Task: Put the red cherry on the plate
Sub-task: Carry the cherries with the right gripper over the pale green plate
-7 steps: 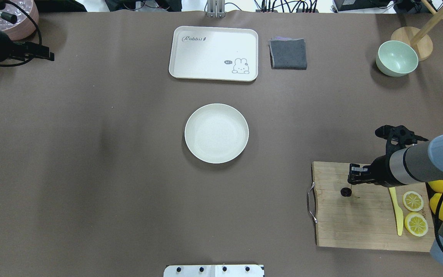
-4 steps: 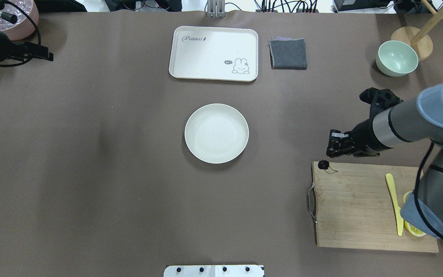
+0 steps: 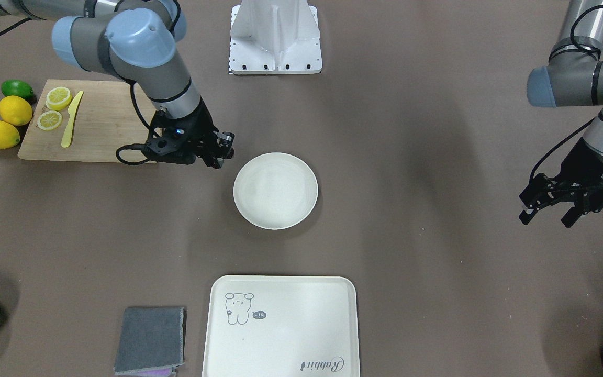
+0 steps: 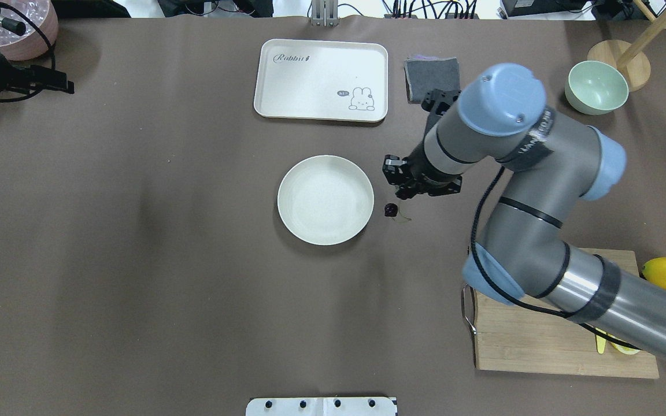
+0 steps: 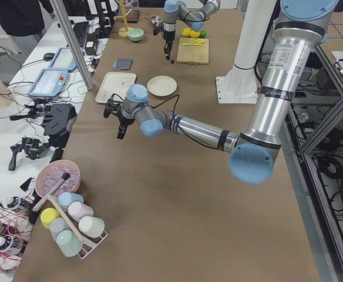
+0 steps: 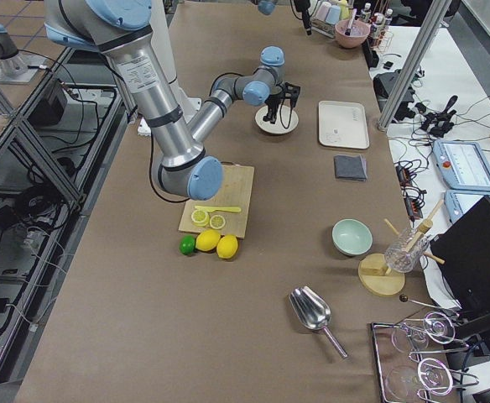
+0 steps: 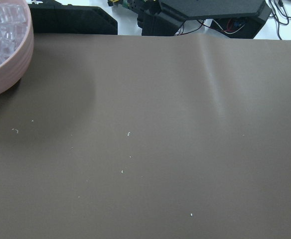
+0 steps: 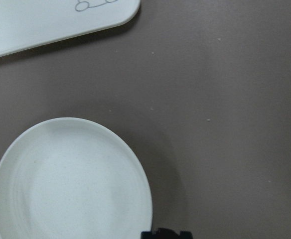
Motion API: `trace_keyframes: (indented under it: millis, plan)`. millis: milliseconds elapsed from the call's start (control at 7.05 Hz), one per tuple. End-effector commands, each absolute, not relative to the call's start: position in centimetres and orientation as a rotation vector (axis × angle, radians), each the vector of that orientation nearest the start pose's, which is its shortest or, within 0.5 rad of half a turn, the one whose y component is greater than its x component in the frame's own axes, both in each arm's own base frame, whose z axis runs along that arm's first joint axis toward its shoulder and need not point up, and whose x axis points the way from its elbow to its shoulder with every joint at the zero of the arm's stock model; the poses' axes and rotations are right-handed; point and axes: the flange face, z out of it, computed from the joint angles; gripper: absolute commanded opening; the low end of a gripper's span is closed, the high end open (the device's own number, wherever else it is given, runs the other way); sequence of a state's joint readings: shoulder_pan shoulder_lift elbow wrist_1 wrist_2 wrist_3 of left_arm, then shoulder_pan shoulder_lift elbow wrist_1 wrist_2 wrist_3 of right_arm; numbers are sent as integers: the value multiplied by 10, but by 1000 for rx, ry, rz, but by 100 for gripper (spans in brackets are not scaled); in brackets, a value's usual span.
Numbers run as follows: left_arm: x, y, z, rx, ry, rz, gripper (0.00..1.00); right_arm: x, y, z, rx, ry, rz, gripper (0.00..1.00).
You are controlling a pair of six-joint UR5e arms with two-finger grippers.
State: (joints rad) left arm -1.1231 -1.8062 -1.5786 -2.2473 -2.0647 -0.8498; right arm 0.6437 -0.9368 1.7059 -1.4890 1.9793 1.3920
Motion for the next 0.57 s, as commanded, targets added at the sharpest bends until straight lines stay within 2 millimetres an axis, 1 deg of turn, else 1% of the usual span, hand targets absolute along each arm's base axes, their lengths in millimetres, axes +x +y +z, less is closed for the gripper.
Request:
trace_keyframes:
  millis: [0, 142, 284, 425]
  plan:
    - [184, -585, 461, 433, 903, -144, 98, -530, -492, 197, 4, -890, 255, 0]
    - [184, -584, 463, 431, 902, -145, 98, -549, -487, 203, 32, -890, 246, 0]
    - [185, -586, 466, 426, 898, -147, 98, -564, -477, 207, 34, -909, 224, 0]
    - [185, -586, 466, 425, 898, -147, 98, -573, -473, 212, 51, -893, 218, 0]
